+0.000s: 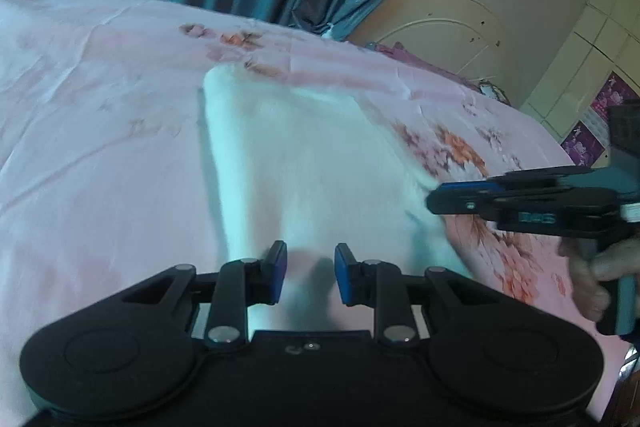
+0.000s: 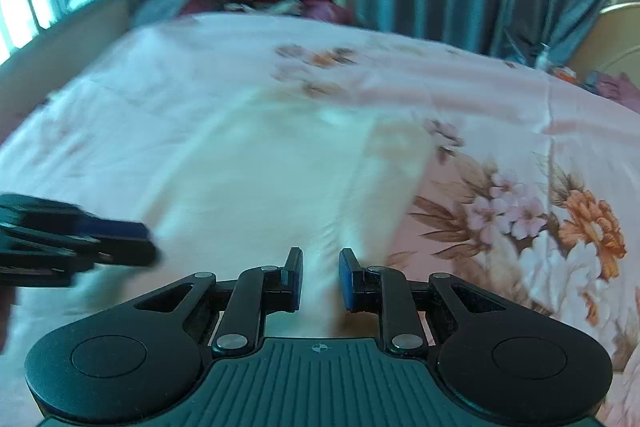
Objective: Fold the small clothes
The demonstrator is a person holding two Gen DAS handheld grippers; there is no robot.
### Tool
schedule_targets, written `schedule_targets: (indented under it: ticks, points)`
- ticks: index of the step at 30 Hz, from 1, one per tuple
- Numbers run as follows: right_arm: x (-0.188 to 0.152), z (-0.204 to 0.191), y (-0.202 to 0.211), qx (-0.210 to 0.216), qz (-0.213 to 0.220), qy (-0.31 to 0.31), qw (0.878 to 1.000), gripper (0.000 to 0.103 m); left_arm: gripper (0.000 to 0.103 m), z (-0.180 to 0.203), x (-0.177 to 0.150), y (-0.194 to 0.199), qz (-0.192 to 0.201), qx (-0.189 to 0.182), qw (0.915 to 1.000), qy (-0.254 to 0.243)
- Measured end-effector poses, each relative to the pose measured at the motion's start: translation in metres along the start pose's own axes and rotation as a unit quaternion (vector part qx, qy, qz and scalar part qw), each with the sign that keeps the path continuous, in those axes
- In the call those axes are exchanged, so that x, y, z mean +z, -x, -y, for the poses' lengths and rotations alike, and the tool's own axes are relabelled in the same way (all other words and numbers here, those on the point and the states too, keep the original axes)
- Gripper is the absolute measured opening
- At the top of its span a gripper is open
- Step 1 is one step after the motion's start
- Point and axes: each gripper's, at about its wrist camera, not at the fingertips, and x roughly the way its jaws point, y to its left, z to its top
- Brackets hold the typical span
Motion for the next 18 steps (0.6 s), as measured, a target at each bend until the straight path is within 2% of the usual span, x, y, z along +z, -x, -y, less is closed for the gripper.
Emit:
schedule_targets:
  ticks: [3,6,9,11,14,17,18]
  points:
    - [-0.022,-0.017,0.01,0.016,-0.018,0.015,1.0,0.021,0.024,0.006,-0.017,0.01,-0.006,0.012,0.9999,-0.001]
    - [-0.049,-0.024,0.003,-0.006,-0.062,0.02,0.998,0.021,0.024,0.013,-0.029,0.019,-0.007,0.027,0.9996,-0.002]
    - [-0.059,-0.025,0.014,-0.013,-0.053,0.005,0.998,0.021,0.024,0.02,-0.039,0.025,-0.008,0.047,0.9988,-0.009]
    - [-0.061,-0.023,0.031,-0.004,-0.029,-0.015,0.999,0.021,0.024,0.026,-0.045,0.036,0.001,0.051,0.9987,-0.001]
    - [-0.067,-0.028,0.06,-0.019,0.003,-0.025,0.999,0.021,0.025,0.044,-0.052,0.054,0.019,0.065,0.9977,-0.006]
    - [-0.078,-0.037,0.088,-0.035,0.023,-0.034,0.999,0.021,0.04,0.064,-0.058,0.072,0.039,0.081,0.996,-0.01]
    - [-0.082,-0.041,0.099,-0.039,0.03,-0.039,0.998,0.021,0.061,0.072,-0.062,0.08,0.05,0.094,0.9943,-0.013]
